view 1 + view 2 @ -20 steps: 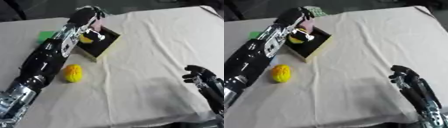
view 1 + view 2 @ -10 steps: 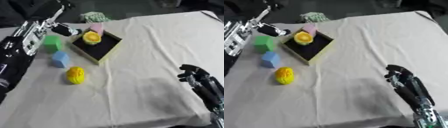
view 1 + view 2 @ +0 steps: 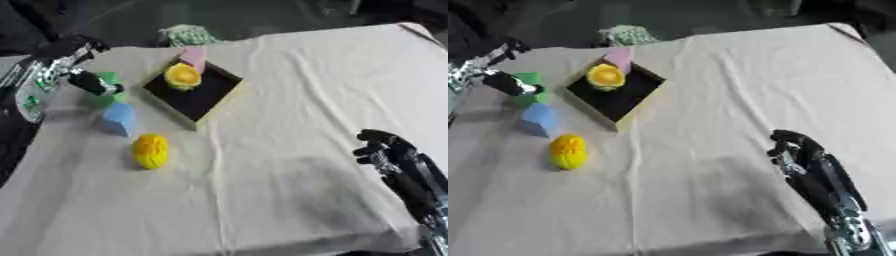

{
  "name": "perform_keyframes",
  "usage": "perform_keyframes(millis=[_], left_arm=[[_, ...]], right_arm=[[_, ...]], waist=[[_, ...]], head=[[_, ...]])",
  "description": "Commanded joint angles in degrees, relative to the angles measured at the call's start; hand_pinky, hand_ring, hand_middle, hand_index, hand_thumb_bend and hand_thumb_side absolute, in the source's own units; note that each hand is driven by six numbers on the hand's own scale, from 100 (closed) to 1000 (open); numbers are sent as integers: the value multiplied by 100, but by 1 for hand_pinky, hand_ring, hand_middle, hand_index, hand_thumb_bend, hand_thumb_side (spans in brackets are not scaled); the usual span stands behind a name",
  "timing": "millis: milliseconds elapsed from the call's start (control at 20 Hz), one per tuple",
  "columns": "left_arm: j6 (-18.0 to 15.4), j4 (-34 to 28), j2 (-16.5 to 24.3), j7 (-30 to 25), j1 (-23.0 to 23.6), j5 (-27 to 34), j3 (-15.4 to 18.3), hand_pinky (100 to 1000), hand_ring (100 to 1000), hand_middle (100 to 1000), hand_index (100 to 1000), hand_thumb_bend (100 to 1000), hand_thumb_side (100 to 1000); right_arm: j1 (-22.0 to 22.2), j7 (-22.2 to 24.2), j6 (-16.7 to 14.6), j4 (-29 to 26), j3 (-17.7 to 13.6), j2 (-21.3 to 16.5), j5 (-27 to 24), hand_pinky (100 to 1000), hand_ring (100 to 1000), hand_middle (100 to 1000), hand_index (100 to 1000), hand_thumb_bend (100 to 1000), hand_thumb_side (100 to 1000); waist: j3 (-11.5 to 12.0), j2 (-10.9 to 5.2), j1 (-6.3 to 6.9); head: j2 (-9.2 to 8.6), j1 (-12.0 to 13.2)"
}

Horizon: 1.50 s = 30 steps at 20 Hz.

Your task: Pick up objects on the table and place them in the box.

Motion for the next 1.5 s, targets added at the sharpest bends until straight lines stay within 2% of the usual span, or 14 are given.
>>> perform_keyframes(millis=[50, 200, 350, 900, 1000, 1050, 1100, 1150, 1200, 1500], left_arm=[[-47, 48, 286, -344, -166, -152, 233, 817, 801, 817, 904, 532, 276], [0, -10, 304, -518, -175, -242, 345, 817, 802, 815, 904, 523, 268], [34, -81, 308, -379, -156, -335, 393, 819, 806, 815, 901, 519, 259], [-68, 8, 296, -60, -101, -487, 383, 829, 817, 814, 897, 414, 197], [-82, 45, 278, -68, -86, -497, 366, 763, 713, 732, 844, 349, 181], [-84, 56, 274, -94, -83, -504, 357, 708, 629, 644, 784, 299, 170], [-87, 45, 280, -120, -84, -516, 347, 672, 583, 592, 746, 266, 164], [-88, 15, 289, -136, -85, -530, 339, 672, 583, 592, 746, 266, 164], [-89, -51, 311, -116, -101, -546, 335, 595, 496, 494, 673, 194, 151], [-170, -796, 542, 27, -230, -463, 245, 566, 465, 454, 640, 191, 164]], right_arm=[[-36, 9, -4, -71, -29, -97, 14, 687, 692, 762, 809, 100, 594], [-33, 17, 0, -63, -20, -106, 2, 687, 693, 762, 809, 100, 602], [-49, 20, 0, -68, -17, -108, -11, 687, 693, 762, 809, 100, 611], [-171, 12, 31, -110, -21, -132, -81, 687, 693, 762, 809, 100, 646], [-181, 9, 37, -113, -24, -131, -88, 687, 693, 762, 809, 100, 647], [-182, 9, 39, -114, -25, -130, -89, 687, 693, 763, 809, 100, 645], [-184, 9, 39, -115, -27, -128, -89, 687, 693, 763, 809, 100, 643], [-186, 9, 39, -116, -29, -126, -88, 687, 693, 763, 809, 100, 643], [-187, 7, 38, -116, -32, -124, -84, 687, 693, 763, 809, 100, 638], [-131, 0, 22, -97, -52, -120, -39, 688, 693, 763, 809, 100, 623]], waist=[[-7, -90, -5], [-16, -78, 3], [-39, -37, 9], [-186, 251, 5], [-195, 270, -2], [-196, 273, -5], [-195, 273, -5], [-193, 272, -5], [-186, 266, 0], [-93, 133, 61]], head=[[26, -14], [26, -8], [26, 3], [-62, 39], [-60, 37], [-53, 36], [-47, 37], [-44, 37], [-39, 31], [16, -29]])
